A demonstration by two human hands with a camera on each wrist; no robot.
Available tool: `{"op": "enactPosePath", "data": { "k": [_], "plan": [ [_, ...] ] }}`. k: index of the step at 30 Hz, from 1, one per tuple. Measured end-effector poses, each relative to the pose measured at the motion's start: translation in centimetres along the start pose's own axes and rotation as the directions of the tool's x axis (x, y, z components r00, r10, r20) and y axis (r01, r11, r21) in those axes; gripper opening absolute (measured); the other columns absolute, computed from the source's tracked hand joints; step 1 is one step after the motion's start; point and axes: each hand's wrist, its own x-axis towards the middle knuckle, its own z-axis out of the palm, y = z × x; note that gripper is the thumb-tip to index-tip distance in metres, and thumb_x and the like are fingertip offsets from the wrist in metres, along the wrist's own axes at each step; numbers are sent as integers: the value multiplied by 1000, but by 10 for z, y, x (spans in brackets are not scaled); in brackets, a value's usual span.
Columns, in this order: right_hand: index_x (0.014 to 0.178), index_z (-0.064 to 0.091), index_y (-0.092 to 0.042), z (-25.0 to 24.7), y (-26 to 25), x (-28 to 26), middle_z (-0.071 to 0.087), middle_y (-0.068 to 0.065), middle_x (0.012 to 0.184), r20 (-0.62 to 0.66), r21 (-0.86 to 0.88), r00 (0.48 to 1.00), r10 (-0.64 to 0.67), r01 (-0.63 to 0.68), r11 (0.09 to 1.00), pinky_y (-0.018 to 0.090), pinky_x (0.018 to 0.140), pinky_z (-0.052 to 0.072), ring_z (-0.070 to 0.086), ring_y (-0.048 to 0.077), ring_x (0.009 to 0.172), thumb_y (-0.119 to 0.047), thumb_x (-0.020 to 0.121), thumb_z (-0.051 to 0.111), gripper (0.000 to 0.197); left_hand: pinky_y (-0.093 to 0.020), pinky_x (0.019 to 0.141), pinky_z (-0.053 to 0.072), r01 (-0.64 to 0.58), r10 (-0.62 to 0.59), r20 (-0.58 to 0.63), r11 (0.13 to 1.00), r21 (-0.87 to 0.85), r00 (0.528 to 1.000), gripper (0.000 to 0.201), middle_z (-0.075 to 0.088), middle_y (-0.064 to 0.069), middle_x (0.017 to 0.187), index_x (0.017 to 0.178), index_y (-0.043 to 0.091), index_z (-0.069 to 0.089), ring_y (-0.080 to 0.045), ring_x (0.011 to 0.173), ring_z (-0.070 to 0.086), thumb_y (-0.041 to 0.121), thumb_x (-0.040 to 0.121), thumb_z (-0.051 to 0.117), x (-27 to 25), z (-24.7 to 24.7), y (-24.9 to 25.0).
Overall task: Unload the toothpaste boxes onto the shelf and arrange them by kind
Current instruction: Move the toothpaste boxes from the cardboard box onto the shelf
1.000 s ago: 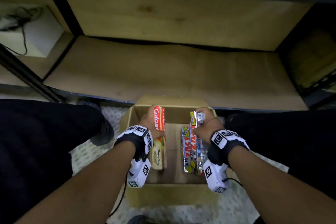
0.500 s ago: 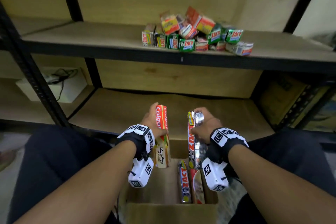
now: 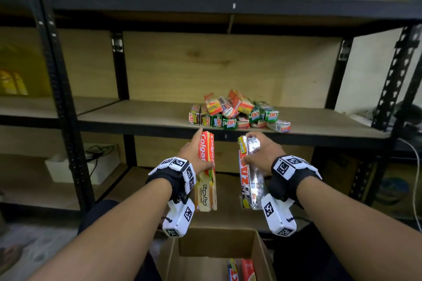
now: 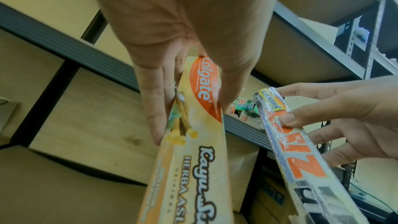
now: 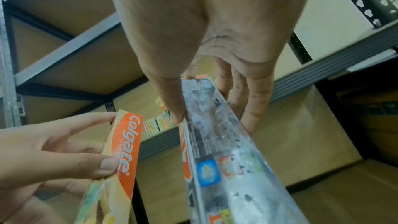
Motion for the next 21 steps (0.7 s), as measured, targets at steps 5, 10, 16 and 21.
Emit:
{"op": "enactPosePath", "data": {
  "k": [5,10,16,21],
  "plan": [
    [133,43,-43,-27,-34,24,66,5,94,-17,-52,996,-82,81,995,28,51,57,69,19,67,-24,76,77,69,-43,89,54,-40,42,-28,997,61,999,118,49,-7,132,151,41,-10,-26,114,56,31,76,80,19,-35,17],
    [139,39,-44,-46,-63,67,68,5,103,-40,-80,992,-116,113,990,30,49,58,71,17,65,-28,77,77,75,-38,84,57,-55,71,-128,991,120,989,110,51,-7,121,152,41,-6,-21,101,58,33,80,76,58,-61,23],
    [148,31,-44,-57,-89,133,60,7,130,-33,-147,989,-147,141,979,22,43,48,59,9,57,-36,81,72,78,-34,79,58,-37,57,-141,989,142,988,94,53,-7,125,153,40,10,-20,95,62,34,84,72,123,-92,27],
    [146,36,-41,-59,-108,184,66,-3,73,-18,-218,987,-157,150,964,20,44,44,53,6,48,-46,86,67,68,-6,40,38,-31,48,-179,995,93,983,74,67,-8,119,149,35,33,-1,50,49,30,86,70,174,-106,31]
  ]
}}
